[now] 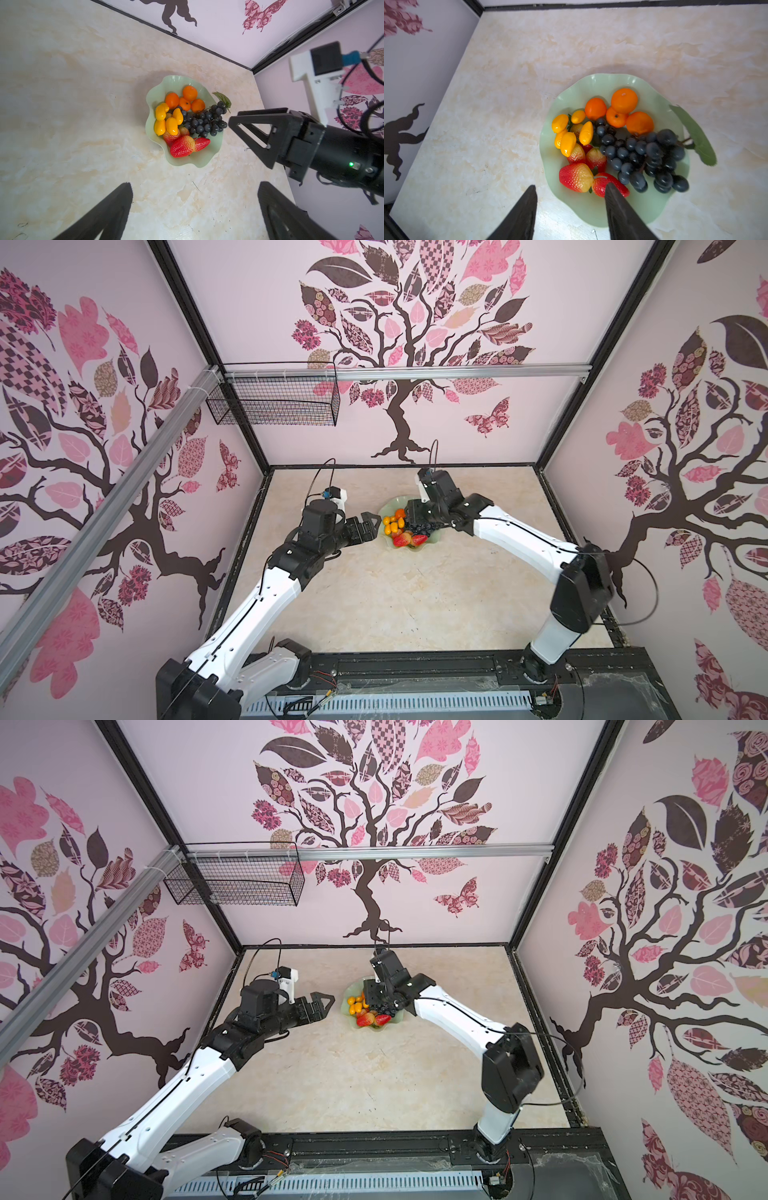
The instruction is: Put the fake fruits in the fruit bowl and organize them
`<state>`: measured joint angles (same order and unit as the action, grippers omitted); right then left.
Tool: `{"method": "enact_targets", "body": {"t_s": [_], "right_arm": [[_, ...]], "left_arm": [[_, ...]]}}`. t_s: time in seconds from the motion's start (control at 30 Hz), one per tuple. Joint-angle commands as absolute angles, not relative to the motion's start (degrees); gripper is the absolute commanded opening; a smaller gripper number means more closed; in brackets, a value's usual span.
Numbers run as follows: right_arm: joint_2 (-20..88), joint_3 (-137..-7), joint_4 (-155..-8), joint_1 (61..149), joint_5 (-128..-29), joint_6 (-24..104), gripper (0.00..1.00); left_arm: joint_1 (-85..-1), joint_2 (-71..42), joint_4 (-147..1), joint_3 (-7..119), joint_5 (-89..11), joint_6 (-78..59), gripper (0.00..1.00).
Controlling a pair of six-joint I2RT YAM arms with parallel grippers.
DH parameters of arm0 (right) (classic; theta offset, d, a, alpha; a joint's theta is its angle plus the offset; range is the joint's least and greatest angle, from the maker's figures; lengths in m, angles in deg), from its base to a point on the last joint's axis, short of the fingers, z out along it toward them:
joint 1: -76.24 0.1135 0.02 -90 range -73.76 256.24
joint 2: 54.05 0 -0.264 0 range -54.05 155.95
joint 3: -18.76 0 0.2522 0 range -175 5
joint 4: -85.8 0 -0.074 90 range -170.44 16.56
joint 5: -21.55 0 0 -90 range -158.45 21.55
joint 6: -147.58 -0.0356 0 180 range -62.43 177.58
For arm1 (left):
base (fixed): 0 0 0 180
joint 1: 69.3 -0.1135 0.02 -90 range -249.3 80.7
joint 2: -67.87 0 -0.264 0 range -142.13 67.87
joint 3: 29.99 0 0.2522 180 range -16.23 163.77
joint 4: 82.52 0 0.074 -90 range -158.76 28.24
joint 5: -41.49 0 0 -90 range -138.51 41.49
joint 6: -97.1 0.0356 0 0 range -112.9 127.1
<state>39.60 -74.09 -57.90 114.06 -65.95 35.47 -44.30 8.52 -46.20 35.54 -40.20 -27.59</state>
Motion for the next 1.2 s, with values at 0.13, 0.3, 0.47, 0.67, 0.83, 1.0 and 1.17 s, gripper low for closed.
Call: {"method": "enact_targets", "body": {"t_s": [0.13, 0.3, 0.47, 0.67, 0.83, 1.0, 1.17], "right_arm": [[22.65, -53.3, -64.99, 113.31, -49.47, 31.47, 0.95], [15.29, -44.19, -65.88, 113.15, -37.53, 29.64, 1.0], [9.08, -35.59, -75.92, 113.15, -31.48, 36.63, 0.99], [4.91, -22.71, -96.13, 111.59, -21.81, 49.27, 0.99], [3.13, -17.54, -100.81, 99.57, -34.16, 47.21, 1.0], [7.46, -11.69, -114.15, 93.27, -38.04, 52.48, 0.99], [14.59, -10.37, -122.27, 90.54, -42.22, 53.76, 1.0]], "left_arm": [[-44.43, 21.83, -53.38, 23.0, -54.95, -28.58, 0.98], [-45.1, 28.4, -60.69, 16.19, -62.78, -18.83, 0.98], [-48.02, 26.99, -60.29, 17.51, -62.58, -10.22, 0.98], [-55.21, 23.71, -64.33, 16.81, -62.42, -4.16, 0.98], [-57.25, 18.68, -69.56, 13.95, -65.66, 4.5, 0.98], [-60.81, 12.01, -75.56, 11.75, -63.59, 5.67, 0.98], [-61.77, 4.56, -82.34, 10.78, -61.87, 7.02, 0.98]]}}
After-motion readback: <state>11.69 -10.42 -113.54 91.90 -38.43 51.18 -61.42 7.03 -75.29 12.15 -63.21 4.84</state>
